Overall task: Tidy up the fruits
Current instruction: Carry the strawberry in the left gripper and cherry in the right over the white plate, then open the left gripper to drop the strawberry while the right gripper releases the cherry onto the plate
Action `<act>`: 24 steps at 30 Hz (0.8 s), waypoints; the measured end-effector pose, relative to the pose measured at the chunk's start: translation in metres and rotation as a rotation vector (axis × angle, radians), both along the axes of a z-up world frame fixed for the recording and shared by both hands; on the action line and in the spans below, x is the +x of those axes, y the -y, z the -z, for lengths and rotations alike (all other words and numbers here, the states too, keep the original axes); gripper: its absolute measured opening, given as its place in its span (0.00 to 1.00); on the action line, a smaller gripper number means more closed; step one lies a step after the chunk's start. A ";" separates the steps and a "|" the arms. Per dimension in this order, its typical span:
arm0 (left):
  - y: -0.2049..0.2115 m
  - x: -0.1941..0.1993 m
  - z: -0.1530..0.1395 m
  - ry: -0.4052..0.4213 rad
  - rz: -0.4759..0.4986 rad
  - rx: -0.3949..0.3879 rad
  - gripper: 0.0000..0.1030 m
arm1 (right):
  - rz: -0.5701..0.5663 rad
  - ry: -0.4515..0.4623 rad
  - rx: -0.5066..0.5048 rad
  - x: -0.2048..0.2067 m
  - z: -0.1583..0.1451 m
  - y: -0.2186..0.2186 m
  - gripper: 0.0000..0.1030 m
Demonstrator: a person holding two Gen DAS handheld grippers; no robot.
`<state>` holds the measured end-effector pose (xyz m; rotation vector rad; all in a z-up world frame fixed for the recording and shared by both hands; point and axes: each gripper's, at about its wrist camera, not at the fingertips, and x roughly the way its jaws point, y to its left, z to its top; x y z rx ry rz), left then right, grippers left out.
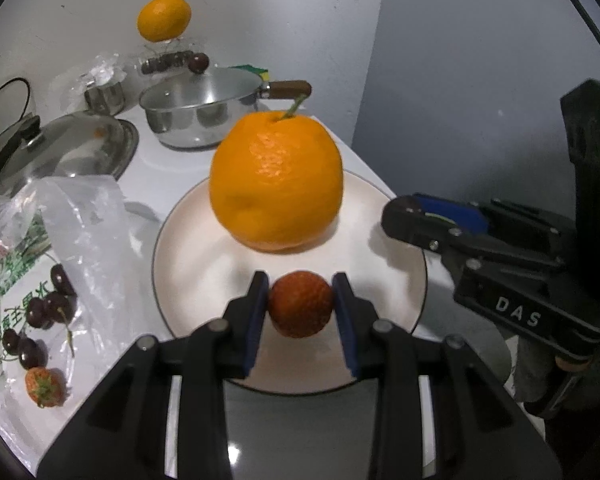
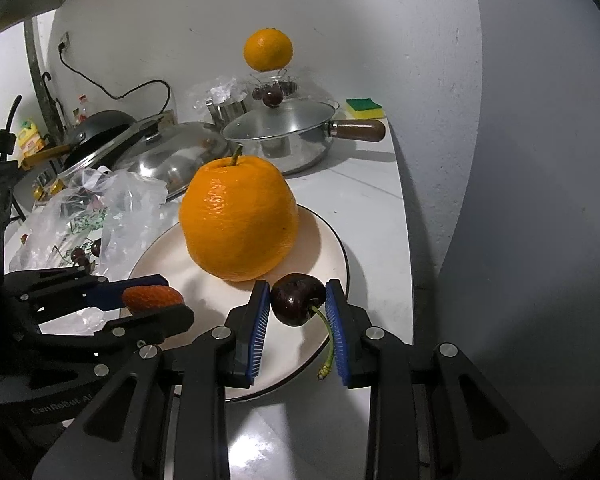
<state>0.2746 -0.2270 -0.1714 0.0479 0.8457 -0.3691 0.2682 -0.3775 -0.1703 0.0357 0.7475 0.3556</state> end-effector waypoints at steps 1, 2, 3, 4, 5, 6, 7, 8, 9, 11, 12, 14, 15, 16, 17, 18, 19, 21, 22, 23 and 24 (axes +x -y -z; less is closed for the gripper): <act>0.001 0.001 0.001 -0.003 0.004 0.001 0.33 | -0.002 0.000 0.001 0.001 0.000 0.000 0.30; 0.002 0.002 0.002 -0.005 0.007 0.000 0.33 | -0.005 0.000 0.002 0.002 0.001 0.000 0.30; 0.003 0.003 0.004 -0.010 0.012 0.001 0.33 | -0.006 -0.001 0.002 0.002 0.002 -0.001 0.30; 0.004 0.004 0.005 -0.013 0.014 0.001 0.33 | -0.008 -0.002 0.004 0.004 0.002 -0.001 0.30; 0.005 0.005 0.006 -0.017 0.017 0.001 0.33 | -0.010 -0.004 0.005 0.005 0.003 -0.001 0.30; 0.006 0.006 0.007 -0.020 0.020 0.001 0.33 | -0.012 -0.004 0.006 0.006 0.004 -0.002 0.30; 0.006 0.007 0.009 -0.022 0.022 0.000 0.33 | -0.014 -0.004 0.006 0.007 0.004 -0.003 0.30; 0.007 0.008 0.009 -0.025 0.023 -0.001 0.33 | -0.017 -0.006 0.006 0.008 0.005 -0.003 0.30; 0.007 0.009 0.010 -0.029 0.024 -0.003 0.33 | -0.020 -0.008 0.006 0.009 0.005 -0.004 0.30; 0.007 0.010 0.011 -0.035 0.027 -0.006 0.33 | -0.027 -0.010 0.008 0.012 0.006 -0.006 0.30; 0.007 0.011 0.011 -0.039 0.025 -0.009 0.34 | -0.029 -0.011 0.008 0.013 0.007 -0.006 0.30; 0.007 0.013 0.013 -0.052 0.027 -0.012 0.34 | -0.032 -0.011 0.009 0.014 0.007 -0.007 0.30; 0.007 0.013 0.014 -0.056 0.030 -0.011 0.34 | -0.034 -0.012 0.010 0.016 0.007 -0.008 0.30; 0.008 0.013 0.014 -0.057 0.034 -0.011 0.34 | -0.035 -0.013 0.010 0.017 0.007 -0.008 0.30; 0.008 0.013 0.014 -0.057 0.038 -0.011 0.34 | -0.035 -0.017 0.009 0.018 0.008 -0.008 0.30; 0.008 0.013 0.013 -0.054 0.040 -0.012 0.34 | -0.035 -0.018 0.009 0.018 0.007 -0.009 0.30; 0.008 0.012 0.013 -0.050 0.039 -0.014 0.36 | -0.037 -0.018 0.009 0.018 0.007 -0.010 0.30; 0.006 0.013 0.012 -0.050 0.035 -0.017 0.37 | -0.039 -0.025 0.006 0.019 0.008 -0.010 0.30; 0.005 0.012 0.012 -0.051 0.032 -0.018 0.37 | -0.039 -0.030 0.003 0.020 0.009 -0.011 0.30; 0.005 0.011 0.012 -0.050 0.031 -0.019 0.38 | -0.037 -0.032 0.000 0.020 0.010 -0.012 0.30; 0.004 0.010 0.011 -0.049 0.028 -0.020 0.40 | -0.037 -0.034 -0.001 0.020 0.010 -0.013 0.30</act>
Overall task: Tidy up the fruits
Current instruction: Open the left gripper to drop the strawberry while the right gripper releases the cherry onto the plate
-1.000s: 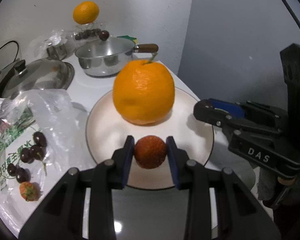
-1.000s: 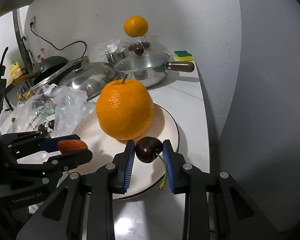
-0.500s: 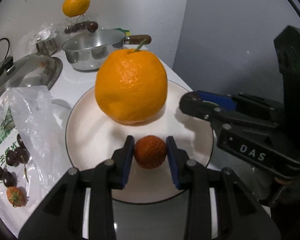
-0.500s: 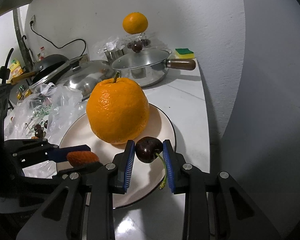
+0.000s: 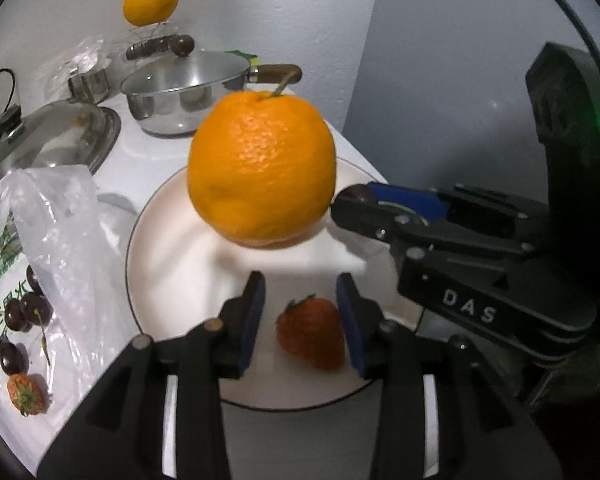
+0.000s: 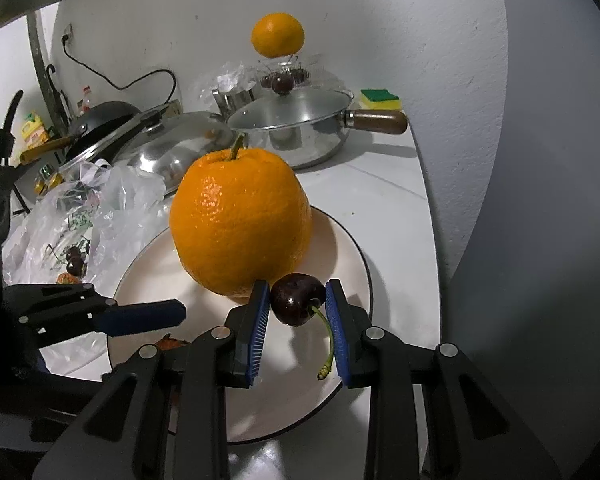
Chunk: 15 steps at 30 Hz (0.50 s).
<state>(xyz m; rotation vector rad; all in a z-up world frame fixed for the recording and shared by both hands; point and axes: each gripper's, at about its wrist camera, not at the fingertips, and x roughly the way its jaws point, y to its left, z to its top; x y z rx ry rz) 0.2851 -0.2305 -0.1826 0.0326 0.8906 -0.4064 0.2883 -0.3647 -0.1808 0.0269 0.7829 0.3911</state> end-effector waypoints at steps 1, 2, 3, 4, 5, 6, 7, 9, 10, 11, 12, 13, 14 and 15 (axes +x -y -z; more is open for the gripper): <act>-0.001 -0.001 0.000 0.001 -0.003 0.000 0.42 | -0.002 -0.004 -0.001 0.001 0.001 0.000 0.30; -0.003 -0.001 -0.001 0.003 -0.007 -0.003 0.47 | -0.002 -0.007 -0.003 0.001 0.001 0.000 0.30; -0.004 -0.001 -0.002 0.005 -0.013 -0.004 0.48 | 0.000 -0.008 -0.002 0.001 0.001 -0.001 0.30; -0.006 -0.001 -0.003 0.007 -0.014 -0.010 0.48 | 0.001 -0.006 -0.006 0.001 0.001 -0.001 0.30; -0.007 -0.002 -0.004 0.010 -0.016 -0.009 0.48 | 0.002 -0.004 -0.008 0.000 0.001 -0.002 0.30; -0.007 -0.002 -0.005 0.013 -0.018 -0.008 0.48 | 0.002 -0.006 -0.009 0.000 0.001 -0.003 0.30; -0.008 -0.003 -0.005 0.015 -0.020 -0.007 0.48 | 0.002 -0.007 -0.011 0.000 0.001 -0.004 0.30; -0.010 -0.003 -0.007 0.017 -0.024 -0.005 0.48 | 0.006 -0.010 -0.012 -0.001 0.000 -0.005 0.30; -0.012 -0.004 -0.007 0.018 -0.028 -0.005 0.48 | 0.005 -0.009 -0.012 0.000 0.001 -0.005 0.31; -0.013 -0.005 -0.008 0.019 -0.031 -0.005 0.48 | 0.004 -0.009 -0.012 0.000 0.001 -0.005 0.34; -0.014 -0.005 -0.009 0.020 -0.035 -0.005 0.48 | 0.007 -0.008 -0.009 -0.001 0.000 -0.005 0.36; -0.016 -0.006 -0.010 0.021 -0.040 -0.005 0.48 | 0.010 -0.009 -0.006 -0.001 -0.001 -0.006 0.40; -0.018 -0.007 -0.010 0.023 -0.046 -0.004 0.48 | 0.013 -0.009 -0.005 -0.002 -0.002 -0.006 0.41; -0.019 -0.008 -0.011 0.024 -0.050 -0.005 0.48 | 0.014 -0.008 -0.006 -0.002 -0.003 -0.007 0.41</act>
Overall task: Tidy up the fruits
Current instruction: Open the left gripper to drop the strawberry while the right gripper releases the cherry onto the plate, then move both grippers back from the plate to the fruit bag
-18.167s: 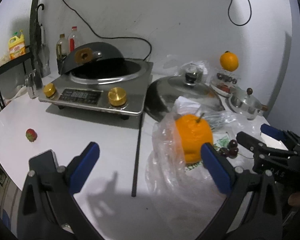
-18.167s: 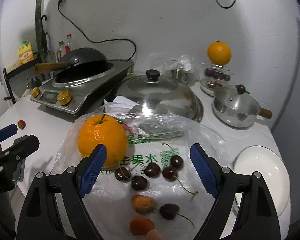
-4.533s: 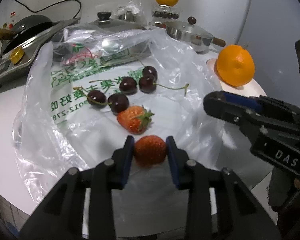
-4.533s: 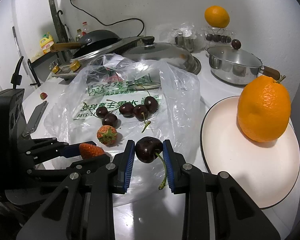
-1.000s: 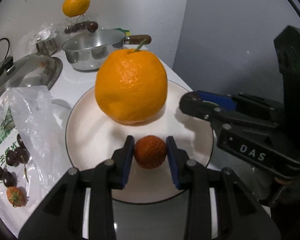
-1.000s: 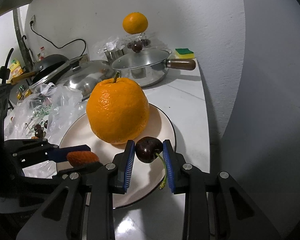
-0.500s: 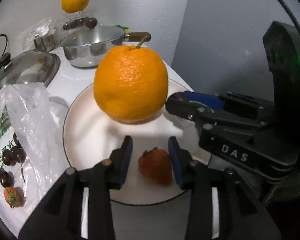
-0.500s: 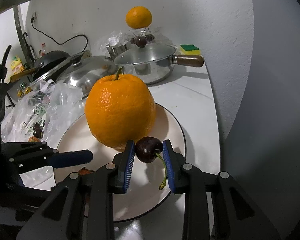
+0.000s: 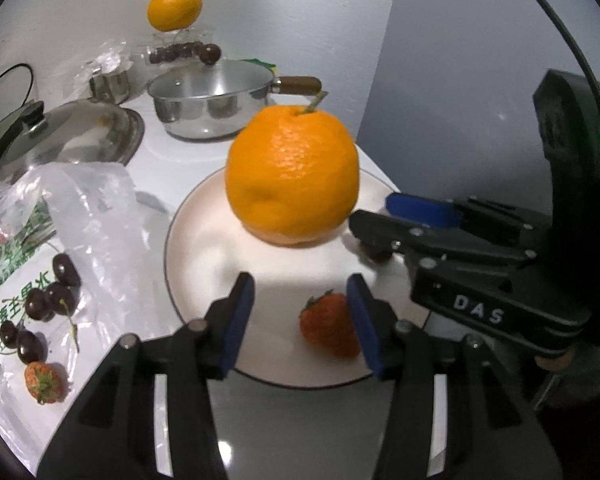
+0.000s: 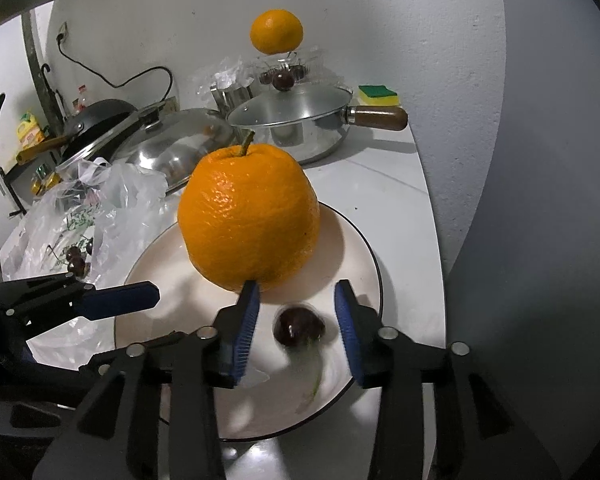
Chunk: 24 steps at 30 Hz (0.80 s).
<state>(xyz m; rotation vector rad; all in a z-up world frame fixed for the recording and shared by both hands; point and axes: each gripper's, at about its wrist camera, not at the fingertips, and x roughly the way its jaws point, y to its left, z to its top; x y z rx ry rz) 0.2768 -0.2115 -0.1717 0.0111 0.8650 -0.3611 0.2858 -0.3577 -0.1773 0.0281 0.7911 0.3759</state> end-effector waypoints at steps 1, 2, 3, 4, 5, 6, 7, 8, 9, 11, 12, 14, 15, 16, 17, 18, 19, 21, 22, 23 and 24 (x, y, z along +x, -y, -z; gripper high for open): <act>-0.001 -0.001 -0.001 0.001 -0.003 -0.001 0.48 | 0.001 0.003 -0.003 -0.001 -0.001 -0.001 0.41; -0.003 -0.002 -0.002 0.003 -0.006 -0.002 0.48 | 0.002 0.004 -0.006 -0.003 -0.002 -0.001 0.41; -0.004 -0.003 -0.002 0.006 -0.009 -0.005 0.48 | 0.002 0.005 -0.009 -0.004 -0.003 -0.002 0.41; -0.006 -0.005 -0.003 0.009 -0.012 -0.006 0.48 | 0.002 0.007 -0.012 -0.006 -0.004 -0.003 0.41; -0.007 -0.006 -0.004 0.012 -0.014 -0.007 0.48 | 0.003 0.010 -0.014 -0.008 -0.005 -0.004 0.41; -0.008 -0.007 -0.005 0.015 -0.016 -0.007 0.49 | 0.004 0.011 -0.015 -0.010 -0.007 -0.004 0.41; -0.010 -0.009 -0.007 0.019 -0.018 -0.007 0.49 | 0.006 0.013 -0.016 -0.011 -0.008 -0.004 0.41; -0.011 -0.009 -0.008 0.022 -0.021 -0.008 0.49 | 0.008 0.016 -0.017 -0.013 -0.009 -0.005 0.41; -0.012 -0.010 -0.009 0.025 -0.023 -0.008 0.50 | 0.009 0.018 -0.018 -0.014 -0.010 -0.005 0.41; -0.016 -0.014 -0.012 0.034 -0.028 -0.010 0.59 | 0.010 0.024 -0.020 -0.017 -0.014 -0.007 0.41; -0.018 -0.016 -0.013 0.039 -0.033 -0.015 0.65 | 0.011 0.027 -0.021 -0.019 -0.015 -0.008 0.41; -0.022 -0.020 -0.016 0.047 -0.040 -0.024 0.66 | 0.012 0.033 -0.022 -0.022 -0.018 -0.010 0.41; -0.023 -0.021 -0.018 0.051 -0.041 -0.024 0.66 | 0.012 0.037 -0.024 -0.024 -0.020 -0.011 0.41; -0.025 -0.022 -0.019 0.054 -0.043 -0.024 0.66 | 0.012 0.040 -0.025 -0.026 -0.022 -0.012 0.41; -0.026 -0.024 -0.021 0.058 -0.045 -0.025 0.66 | 0.012 0.045 -0.026 -0.028 -0.024 -0.013 0.41; -0.028 -0.026 -0.022 0.061 -0.047 -0.025 0.66 | 0.011 0.047 -0.026 -0.029 -0.026 -0.014 0.41; -0.029 -0.028 -0.024 0.064 -0.049 -0.024 0.66 | 0.010 0.052 -0.027 -0.031 -0.028 -0.015 0.41; -0.032 -0.030 -0.026 0.069 -0.052 -0.024 0.66 | 0.010 0.057 -0.028 -0.035 -0.030 -0.017 0.41; -0.034 -0.032 -0.028 0.072 -0.054 -0.024 0.66 | 0.010 0.060 -0.027 -0.037 -0.032 -0.019 0.41; -0.037 -0.034 -0.029 0.076 -0.057 -0.023 0.66 | 0.009 0.062 -0.027 -0.039 -0.033 -0.020 0.41; -0.039 -0.036 -0.030 0.079 -0.061 -0.023 0.66 | 0.008 0.065 -0.028 -0.041 -0.034 -0.022 0.41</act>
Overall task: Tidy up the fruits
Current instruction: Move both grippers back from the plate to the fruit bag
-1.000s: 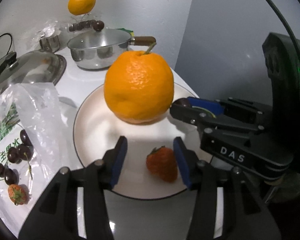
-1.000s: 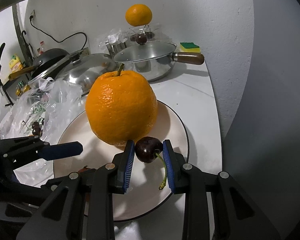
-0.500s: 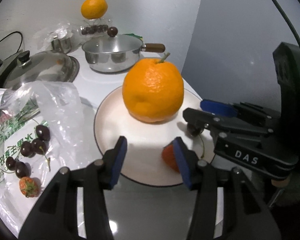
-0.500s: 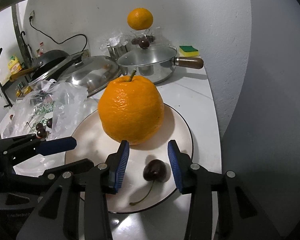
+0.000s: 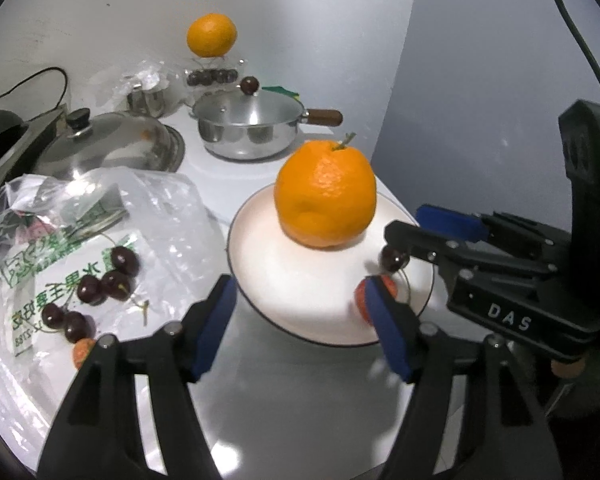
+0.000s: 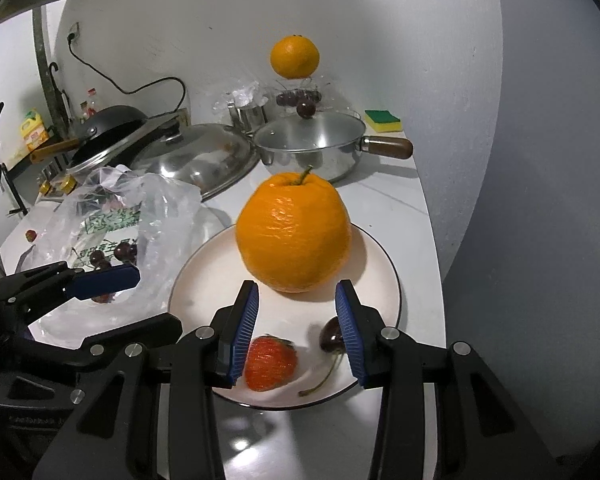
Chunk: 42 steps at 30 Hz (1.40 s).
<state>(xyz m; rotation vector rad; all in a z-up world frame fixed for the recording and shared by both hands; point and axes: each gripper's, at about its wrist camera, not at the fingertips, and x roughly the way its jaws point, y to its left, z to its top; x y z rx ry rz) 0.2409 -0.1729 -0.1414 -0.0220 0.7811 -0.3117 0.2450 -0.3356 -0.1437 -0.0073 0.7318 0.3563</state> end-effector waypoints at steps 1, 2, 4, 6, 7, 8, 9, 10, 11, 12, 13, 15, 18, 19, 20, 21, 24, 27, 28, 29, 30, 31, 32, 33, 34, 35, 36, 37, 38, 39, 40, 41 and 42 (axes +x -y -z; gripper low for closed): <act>-0.002 -0.001 -0.001 0.003 -0.004 0.000 0.66 | -0.001 0.001 -0.001 -0.001 0.000 -0.002 0.41; -0.004 -0.003 -0.003 0.005 -0.009 0.000 0.66 | -0.002 0.002 -0.002 -0.002 -0.001 -0.003 0.41; -0.010 -0.006 -0.005 0.012 -0.016 -0.001 0.66 | -0.005 0.006 -0.003 -0.005 -0.003 -0.007 0.41; -0.014 -0.009 -0.007 0.018 -0.023 0.000 0.66 | -0.010 0.009 -0.004 -0.008 -0.005 -0.011 0.41; -0.018 -0.011 -0.008 0.022 -0.028 -0.001 0.66 | -0.012 0.010 -0.004 -0.009 -0.006 -0.013 0.41; -0.020 -0.012 -0.009 0.024 -0.031 -0.002 0.66 | -0.015 0.012 -0.005 -0.010 -0.007 -0.015 0.41; -0.022 -0.013 -0.009 0.025 -0.035 -0.003 0.66 | -0.017 0.013 -0.005 -0.011 -0.007 -0.018 0.41; -0.026 -0.014 -0.010 0.027 -0.040 -0.003 0.66 | -0.019 0.014 -0.006 -0.012 -0.008 -0.021 0.41; -0.029 -0.014 -0.010 0.028 -0.044 -0.004 0.66 | -0.023 0.016 -0.006 -0.013 -0.009 -0.024 0.41; -0.032 -0.016 -0.011 0.030 -0.047 -0.005 0.66 | -0.025 0.018 -0.006 -0.014 -0.010 -0.026 0.41; -0.035 -0.016 -0.012 0.032 -0.052 -0.006 0.66 | -0.030 0.019 -0.006 -0.015 -0.011 -0.029 0.41; -0.042 -0.018 -0.013 0.035 -0.061 -0.007 0.66 | -0.035 0.021 -0.007 -0.015 -0.012 -0.034 0.41; -0.054 -0.022 -0.014 0.039 -0.079 -0.008 0.66 | -0.048 0.024 -0.008 -0.016 -0.014 -0.045 0.41; -0.057 -0.023 -0.014 0.041 -0.084 -0.008 0.66 | -0.052 0.025 -0.009 -0.016 -0.014 -0.048 0.41; -0.060 -0.023 -0.014 0.041 -0.090 -0.007 0.66 | -0.056 0.028 -0.008 -0.016 -0.015 -0.051 0.41; -0.064 -0.023 -0.015 0.042 -0.094 -0.006 0.66 | -0.060 0.030 -0.008 -0.016 -0.016 -0.055 0.41; -0.075 -0.026 -0.015 0.045 -0.108 -0.005 0.66 | -0.071 0.032 -0.007 -0.016 -0.017 -0.066 0.41; -0.087 -0.028 -0.016 0.050 -0.124 -0.007 0.66 | -0.084 0.034 -0.011 -0.015 -0.018 -0.077 0.41; -0.090 -0.028 -0.016 0.050 -0.130 -0.008 0.66 | -0.089 0.033 -0.012 -0.014 -0.018 -0.081 0.41; -0.093 -0.029 -0.016 0.050 -0.134 -0.010 0.66 | -0.093 0.033 -0.013 -0.014 -0.019 -0.085 0.41; -0.097 -0.029 -0.015 0.050 -0.140 -0.012 0.66 | -0.096 0.033 -0.014 -0.014 -0.019 -0.088 0.41; -0.099 -0.030 -0.015 0.050 -0.144 -0.012 0.66 | -0.099 0.032 -0.014 -0.013 -0.019 -0.091 0.41; -0.103 -0.031 -0.014 0.050 -0.149 -0.014 0.66 | -0.102 0.031 -0.015 -0.013 -0.019 -0.094 0.41; -0.107 -0.031 -0.014 0.049 -0.153 -0.016 0.66 | -0.105 0.031 -0.016 -0.013 -0.019 -0.098 0.41; -0.110 -0.032 -0.014 0.049 -0.158 -0.018 0.66 | -0.109 0.030 -0.018 -0.013 -0.019 -0.101 0.41; -0.113 -0.033 -0.013 0.050 -0.162 -0.019 0.66 | -0.112 0.030 -0.020 -0.013 -0.019 -0.104 0.41; -0.116 -0.033 -0.013 0.051 -0.165 -0.020 0.66 | -0.116 0.029 -0.022 -0.013 -0.018 -0.108 0.41; -0.119 -0.034 -0.012 0.051 -0.171 -0.021 0.66 | -0.119 0.029 -0.024 -0.013 -0.019 -0.112 0.41; -0.123 -0.035 -0.012 0.050 -0.176 -0.024 0.66 | -0.122 0.029 -0.024 -0.013 -0.019 -0.114 0.41; -0.126 -0.035 -0.011 0.050 -0.179 -0.025 0.66 | -0.125 0.028 -0.024 -0.013 -0.018 -0.117 0.41; -0.130 -0.036 -0.011 0.050 -0.184 -0.027 0.66 | -0.127 0.027 -0.025 -0.013 -0.018 -0.120 0.41; -0.133 -0.036 -0.010 0.050 -0.188 -0.030 0.66 | -0.129 0.026 -0.028 -0.013 -0.018 -0.123 0.41; -0.137 -0.037 -0.009 0.049 -0.192 -0.033 0.66 | -0.132 0.025 -0.032 -0.013 -0.018 -0.127 0.41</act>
